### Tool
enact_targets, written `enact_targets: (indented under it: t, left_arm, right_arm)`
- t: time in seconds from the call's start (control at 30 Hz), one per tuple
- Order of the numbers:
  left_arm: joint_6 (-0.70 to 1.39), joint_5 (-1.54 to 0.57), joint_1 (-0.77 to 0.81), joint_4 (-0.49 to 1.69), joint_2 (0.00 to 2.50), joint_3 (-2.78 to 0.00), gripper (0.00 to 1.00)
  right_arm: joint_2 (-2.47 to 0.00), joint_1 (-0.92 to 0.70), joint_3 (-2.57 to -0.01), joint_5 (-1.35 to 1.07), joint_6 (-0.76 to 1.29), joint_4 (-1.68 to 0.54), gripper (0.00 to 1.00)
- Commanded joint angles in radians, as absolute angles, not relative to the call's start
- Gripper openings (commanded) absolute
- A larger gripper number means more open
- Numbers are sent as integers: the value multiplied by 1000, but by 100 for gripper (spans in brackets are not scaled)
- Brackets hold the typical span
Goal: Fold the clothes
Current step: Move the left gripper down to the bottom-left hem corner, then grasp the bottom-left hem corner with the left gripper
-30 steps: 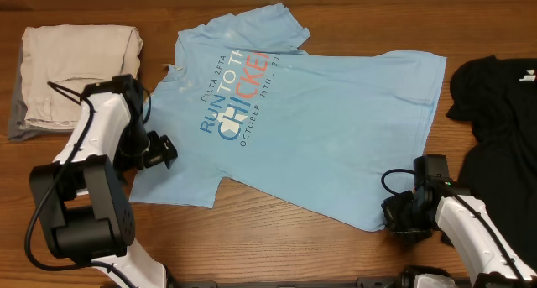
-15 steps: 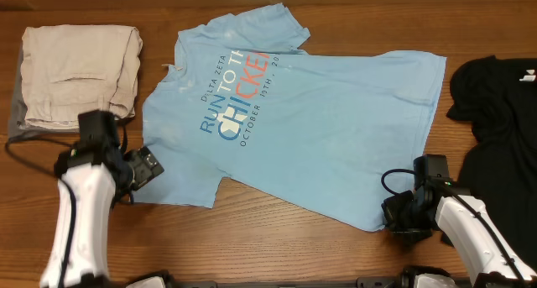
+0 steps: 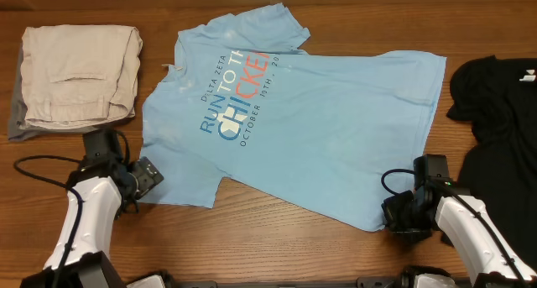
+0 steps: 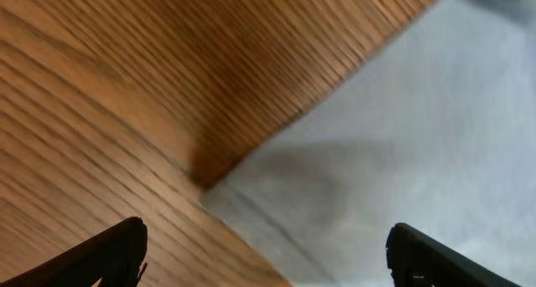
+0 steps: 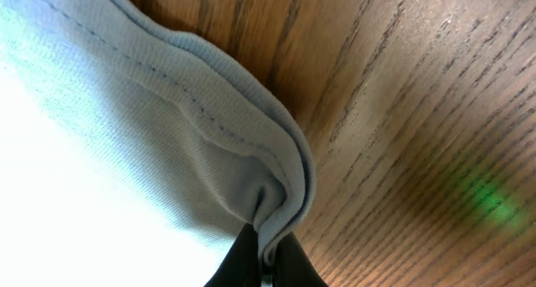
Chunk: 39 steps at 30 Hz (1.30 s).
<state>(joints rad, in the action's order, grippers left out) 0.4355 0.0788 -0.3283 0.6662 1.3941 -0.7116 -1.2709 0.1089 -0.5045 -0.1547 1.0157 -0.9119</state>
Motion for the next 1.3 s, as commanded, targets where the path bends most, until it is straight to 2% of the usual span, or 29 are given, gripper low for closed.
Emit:
enact_targets:
  t: [0.0, 0.33, 0.47, 0.67, 0.9, 1.27]
  left_arm:
    - [423, 75, -353, 646, 1424, -704, 87]
    - [422, 47, -353, 577, 1589, -701, 68]
    - [422, 45, -353, 547, 1645, -701, 49]
    - [423, 20, -353, 561, 1658, -701, 4]
    - [418, -83, -353, 619, 1658, -714, 4]
    - [368, -219, -353, 879, 1522, -826, 4]
  right_arm:
    - [-1286, 108, -477, -136, 1014, -898, 6]
    - [-1286, 107, -477, -136, 1014, -898, 7]
    - [-1286, 107, -477, -136, 1014, -898, 7]
    - [-1286, 107, -477, -136, 1014, -899, 6]
    - [-1286, 107, -484, -163, 1014, -925, 4]
    - [-1285, 108, -636, -154, 908, -1116, 4]
